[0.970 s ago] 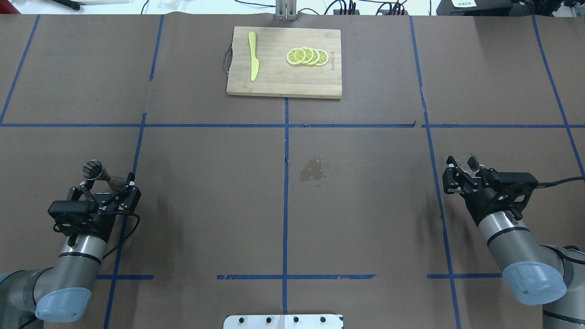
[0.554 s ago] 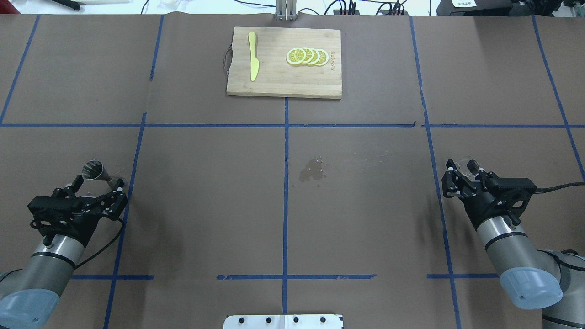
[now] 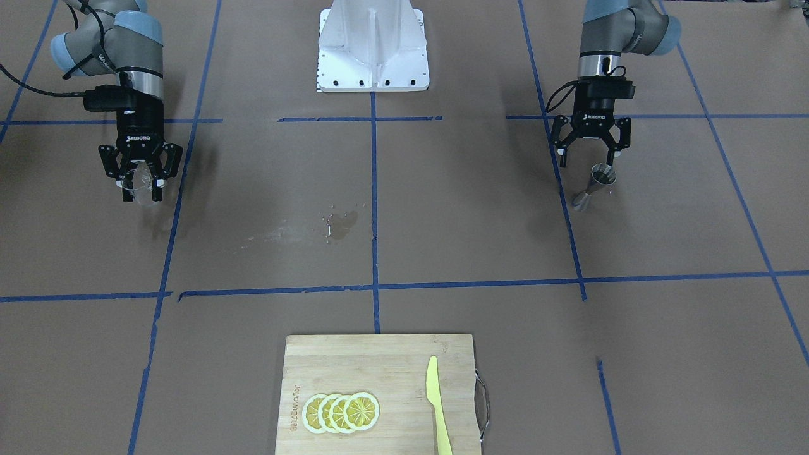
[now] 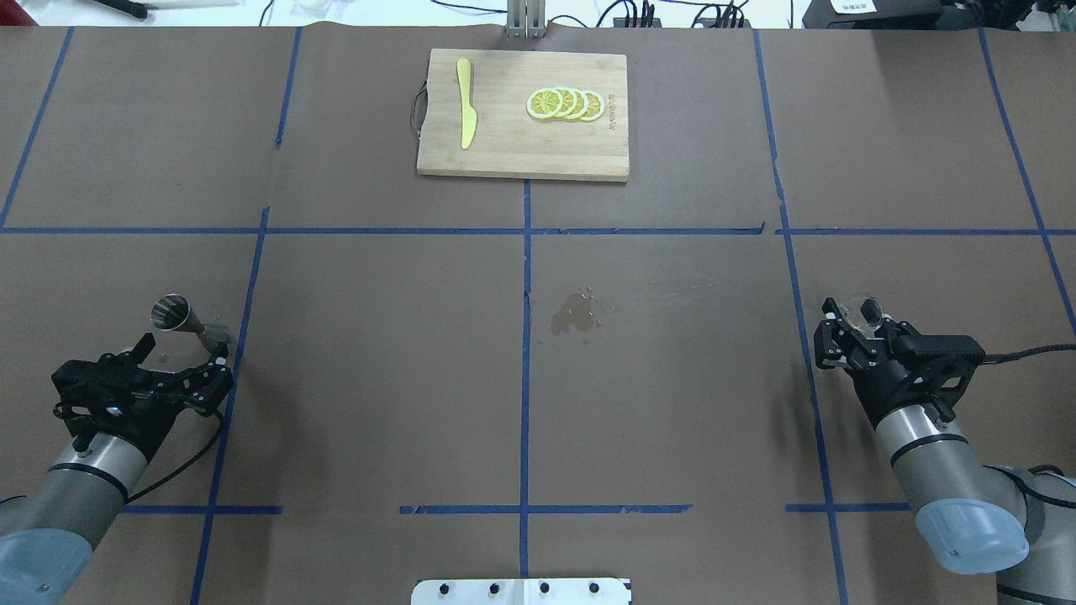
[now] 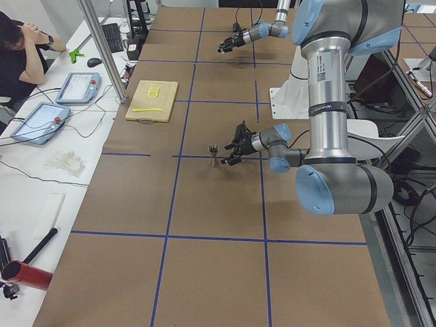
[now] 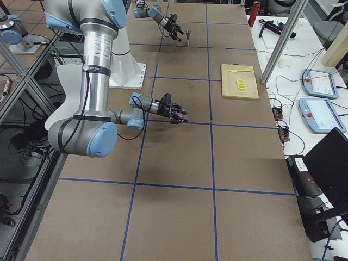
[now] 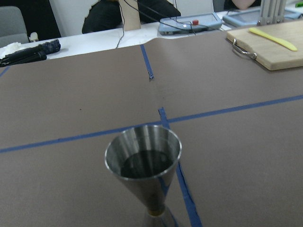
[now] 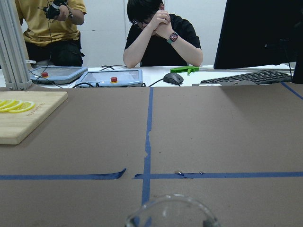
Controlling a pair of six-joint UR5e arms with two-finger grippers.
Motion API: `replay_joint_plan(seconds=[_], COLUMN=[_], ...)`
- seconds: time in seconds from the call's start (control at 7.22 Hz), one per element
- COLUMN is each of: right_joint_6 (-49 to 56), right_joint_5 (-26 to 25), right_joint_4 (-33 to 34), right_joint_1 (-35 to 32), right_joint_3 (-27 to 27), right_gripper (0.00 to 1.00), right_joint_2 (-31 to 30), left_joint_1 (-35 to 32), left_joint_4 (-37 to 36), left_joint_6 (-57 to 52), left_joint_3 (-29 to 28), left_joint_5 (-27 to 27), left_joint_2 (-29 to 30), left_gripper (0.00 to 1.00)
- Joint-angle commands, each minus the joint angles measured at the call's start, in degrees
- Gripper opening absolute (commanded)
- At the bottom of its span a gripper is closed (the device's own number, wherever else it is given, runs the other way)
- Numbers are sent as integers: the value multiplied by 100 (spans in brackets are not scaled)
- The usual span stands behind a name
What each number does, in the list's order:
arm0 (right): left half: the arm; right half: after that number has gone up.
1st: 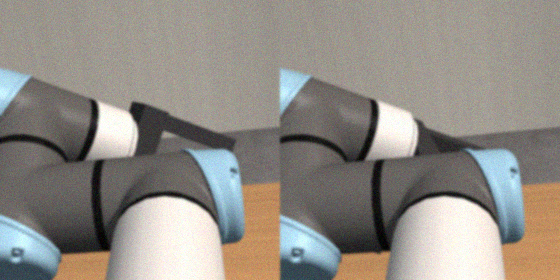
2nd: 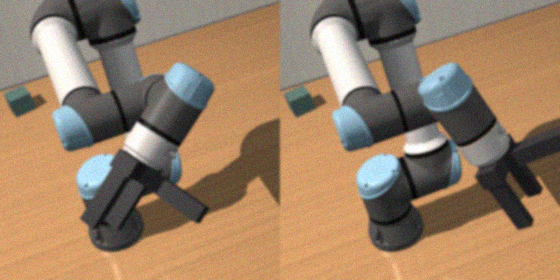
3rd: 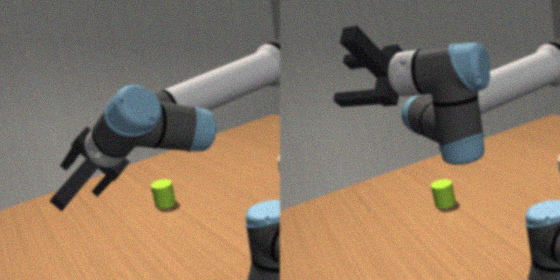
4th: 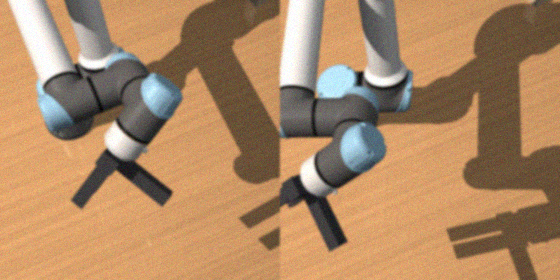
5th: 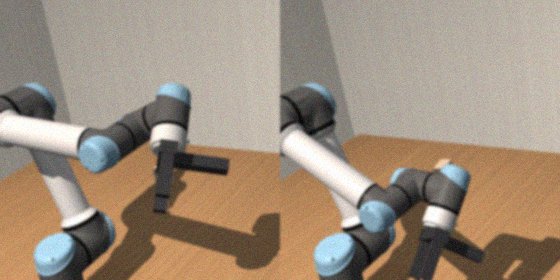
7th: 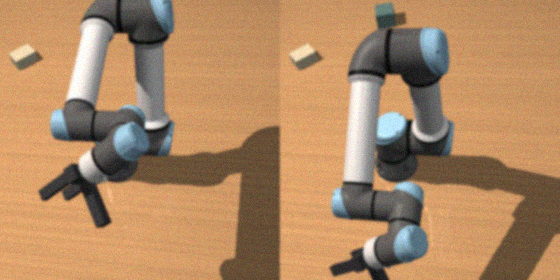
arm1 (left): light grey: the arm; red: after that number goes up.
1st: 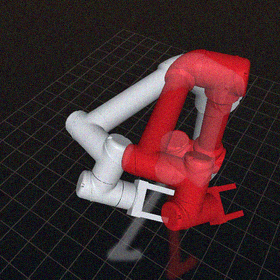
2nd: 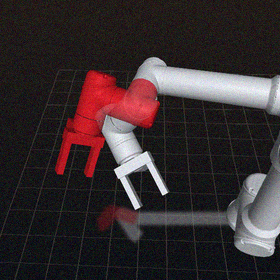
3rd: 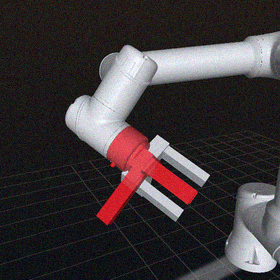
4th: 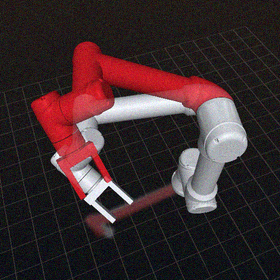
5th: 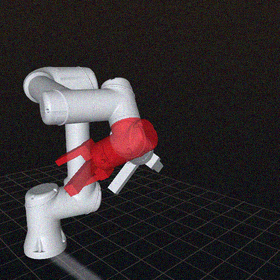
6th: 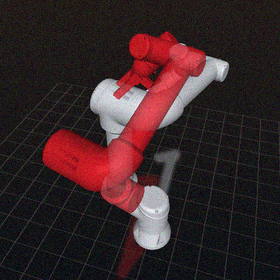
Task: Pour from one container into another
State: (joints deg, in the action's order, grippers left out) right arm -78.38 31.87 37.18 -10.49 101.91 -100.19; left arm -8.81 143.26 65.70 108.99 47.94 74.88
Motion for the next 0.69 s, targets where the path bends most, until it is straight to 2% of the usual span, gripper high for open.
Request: replay_joint_plan(seconds=[0.0, 0.14, 0.28, 0.55], right_joint_6=[-19, -254, -265, -265], right_joint_5=[-40, -119, -154, -234], right_joint_4=[-9, -130, -410, -431], right_joint_1=[12, 29, 55, 152], right_joint_3=[-48, -249, -442, -479], right_gripper=[0, 0, 0, 0], right_joint_2=[0, 9, 17, 52], left_joint_1=[-33, -138, -165, -200], left_joint_4=[0, -9, -9, -35], left_joint_6=[-285, -364, -373, -391], left_joint_3=[586, 762, 842, 939], left_joint_5=[1115, 1512, 1595, 1927], left_joint_2=[-403, -509, -518, -562], left_gripper=[100, 100, 100, 100])
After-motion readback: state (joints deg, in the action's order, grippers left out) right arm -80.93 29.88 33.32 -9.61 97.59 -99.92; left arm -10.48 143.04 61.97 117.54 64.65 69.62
